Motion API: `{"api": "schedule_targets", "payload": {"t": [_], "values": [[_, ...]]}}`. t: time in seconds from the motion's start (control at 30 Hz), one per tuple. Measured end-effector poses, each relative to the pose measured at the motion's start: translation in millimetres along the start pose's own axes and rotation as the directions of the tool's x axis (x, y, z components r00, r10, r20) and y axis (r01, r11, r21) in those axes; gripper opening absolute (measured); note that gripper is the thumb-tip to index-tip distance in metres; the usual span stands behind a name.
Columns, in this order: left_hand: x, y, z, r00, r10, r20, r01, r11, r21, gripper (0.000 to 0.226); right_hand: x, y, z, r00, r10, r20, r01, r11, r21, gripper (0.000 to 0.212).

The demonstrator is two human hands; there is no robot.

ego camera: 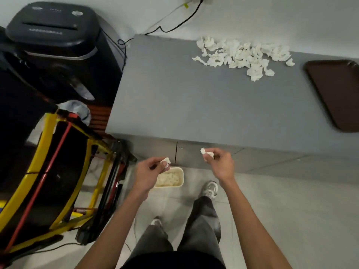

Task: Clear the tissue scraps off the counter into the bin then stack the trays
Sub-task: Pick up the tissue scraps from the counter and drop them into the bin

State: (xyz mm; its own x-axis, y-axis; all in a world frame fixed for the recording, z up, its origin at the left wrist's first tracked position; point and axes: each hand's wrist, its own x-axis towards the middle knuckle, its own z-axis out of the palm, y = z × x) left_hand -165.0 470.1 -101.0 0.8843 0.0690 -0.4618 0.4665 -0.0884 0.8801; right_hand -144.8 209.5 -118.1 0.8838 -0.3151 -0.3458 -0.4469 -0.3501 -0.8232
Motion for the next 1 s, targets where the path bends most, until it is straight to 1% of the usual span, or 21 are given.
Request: {"api": "schedule_targets", "payload": {"t": [0.13,0.2,0.3,0.37,0.47,0.57,0.63,0.7,0.8,0.9,1.0], "values": [[-23,-51,-43,0.995,-0.091,-0.046,0.093,0.995,0.044,0.022,-53,34,50,0.997,0.071,0.037,-0.074,0.994,0.084,0.012],[-28,-77,-54,0.99,-0.115,-0.076,0.12,0.991,0.064,0.02,-68,51,71,0.993,0.114,0.026,-0.115,0.991,0.06,0.014],[-29,-112,-60,0.981,-0.156,-0.115,0.159,0.987,0.018,0.014,-78,80,97,0.986,0.166,0.035,-0.167,0.986,0.028,0.016],[-23,-134,-59,0.98,-0.154,-0.129,0.159,0.987,0.028,0.013,-78,101,114,0.982,0.182,0.048,-0.184,0.982,0.033,0.012],[-1,-176,-55,0.98,-0.139,-0.145,0.146,0.989,0.038,0.01,-66,141,142,0.981,0.188,0.048,-0.189,0.982,0.006,0.011],[28,-226,-46,0.98,-0.108,-0.169,0.123,0.989,0.081,0.009,-45,190,171,0.984,0.165,0.063,-0.16,0.984,-0.079,0.012],[49,-263,-39,0.979,-0.082,-0.186,0.104,0.988,0.112,0.013,-29,223,192,0.989,0.13,0.066,-0.118,0.979,-0.168,0.009],[74,-301,-30,0.983,-0.055,-0.175,0.09,0.975,0.202,0.019,-10,255,214,0.992,0.099,0.075,-0.075,0.958,-0.276,0.006],[118,-361,-14,0.993,0.007,-0.117,0.035,0.936,0.351,0.025,23,301,251,0.989,0.037,0.141,0.024,0.912,-0.409,0.014],[168,-409,8,0.996,0.03,-0.08,0.014,0.863,0.505,0.014,62,341,290,0.978,-0.002,0.207,0.105,0.865,-0.49,0.022],[222,-459,32,0.998,-0.013,-0.056,0.043,0.824,0.565,0.008,107,374,329,0.959,-0.034,0.282,0.194,0.802,-0.565,0.03]]}}
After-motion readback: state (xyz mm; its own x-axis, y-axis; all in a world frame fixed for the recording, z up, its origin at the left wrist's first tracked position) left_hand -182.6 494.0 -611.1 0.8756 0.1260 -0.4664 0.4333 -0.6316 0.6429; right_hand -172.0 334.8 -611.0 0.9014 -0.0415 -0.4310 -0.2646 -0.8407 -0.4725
